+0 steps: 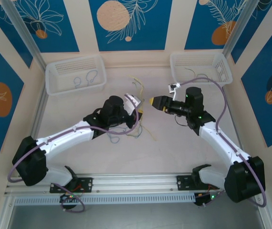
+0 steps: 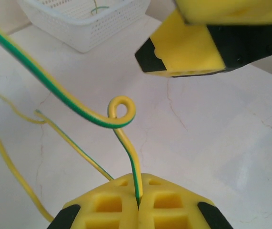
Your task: Untangle the cables
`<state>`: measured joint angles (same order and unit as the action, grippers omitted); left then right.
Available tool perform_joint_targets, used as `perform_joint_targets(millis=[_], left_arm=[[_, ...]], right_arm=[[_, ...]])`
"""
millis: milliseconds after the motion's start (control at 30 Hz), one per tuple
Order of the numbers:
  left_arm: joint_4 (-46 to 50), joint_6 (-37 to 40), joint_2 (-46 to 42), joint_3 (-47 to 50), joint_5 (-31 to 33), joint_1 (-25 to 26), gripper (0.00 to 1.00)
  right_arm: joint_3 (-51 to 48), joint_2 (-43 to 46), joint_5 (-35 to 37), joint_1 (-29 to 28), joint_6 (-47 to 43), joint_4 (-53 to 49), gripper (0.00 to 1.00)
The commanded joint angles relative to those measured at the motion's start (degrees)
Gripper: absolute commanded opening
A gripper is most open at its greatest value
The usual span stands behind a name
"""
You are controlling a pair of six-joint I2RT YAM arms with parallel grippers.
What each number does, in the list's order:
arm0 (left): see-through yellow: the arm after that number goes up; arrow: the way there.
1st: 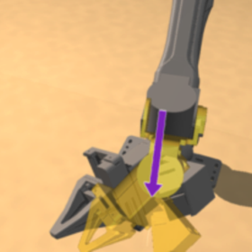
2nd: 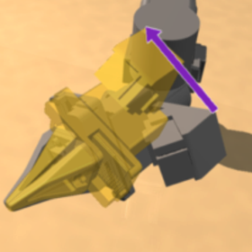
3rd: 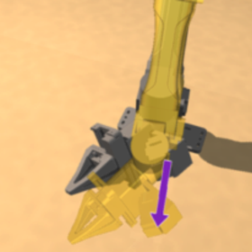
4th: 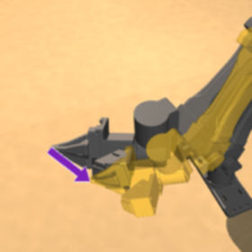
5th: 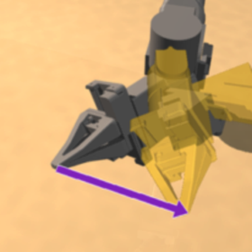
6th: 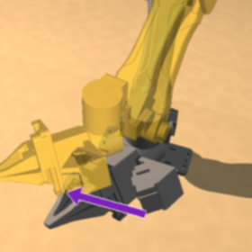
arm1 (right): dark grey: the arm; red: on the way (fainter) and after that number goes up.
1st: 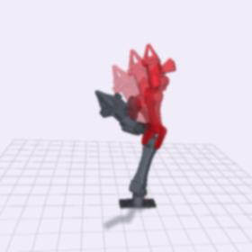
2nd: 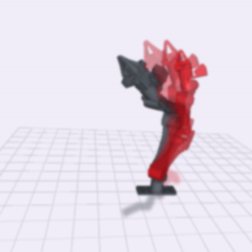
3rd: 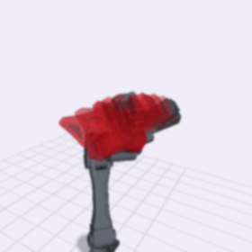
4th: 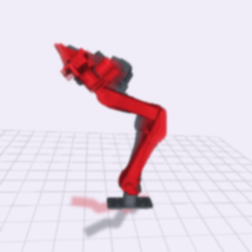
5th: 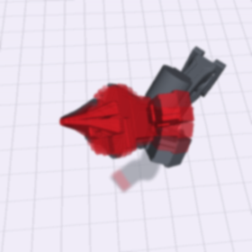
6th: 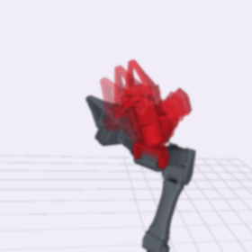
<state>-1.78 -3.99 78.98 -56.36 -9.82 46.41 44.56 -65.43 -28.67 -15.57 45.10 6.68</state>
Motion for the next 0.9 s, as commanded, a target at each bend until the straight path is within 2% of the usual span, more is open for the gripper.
perform_joint_targets(millis=[0, 133, 333, 600, 733, 867], left_arm=[[-3.3, -0.4, -1.7, 0.7, 0.4, 0.1, 0.0], [-3.9, -0.6, -1.7, 0.8, -0.5, 0.1, 0.0], [-4.1, -0.8, -1.5, 0.6, -0.7, 0.1, 0.0], [-4.0, -1.0, -2.8, 1.4, -1.1, 0.1, 0.0], [-4.7, -1.2, -4.4, 2.7, -0.1, 0.1, 0.0], [-4.6, -1.1, -5.4, 3.6, 1.6, 0.1, 0.0]], right_arm=[[-3.1, -1.6, -2.1, 2.4, 5.5, 7.0, 0.74], [-0.2, -9.0, -10.5, 0.5, 5.6, 7.3, 0.72], [3.6, -13.5, -8.9, -6.3, 4.1, 7.1, 0.68], [6.9, -18.7, -7.5, -8.6, 4.0, 6.3, 0.24], [7.2, -18.4, -7.1, -8.5, 2.8, 5.0, 0.1], [7.7, -17.1, -4.6, -7.8, 1.0, 0.8, 0.0]])
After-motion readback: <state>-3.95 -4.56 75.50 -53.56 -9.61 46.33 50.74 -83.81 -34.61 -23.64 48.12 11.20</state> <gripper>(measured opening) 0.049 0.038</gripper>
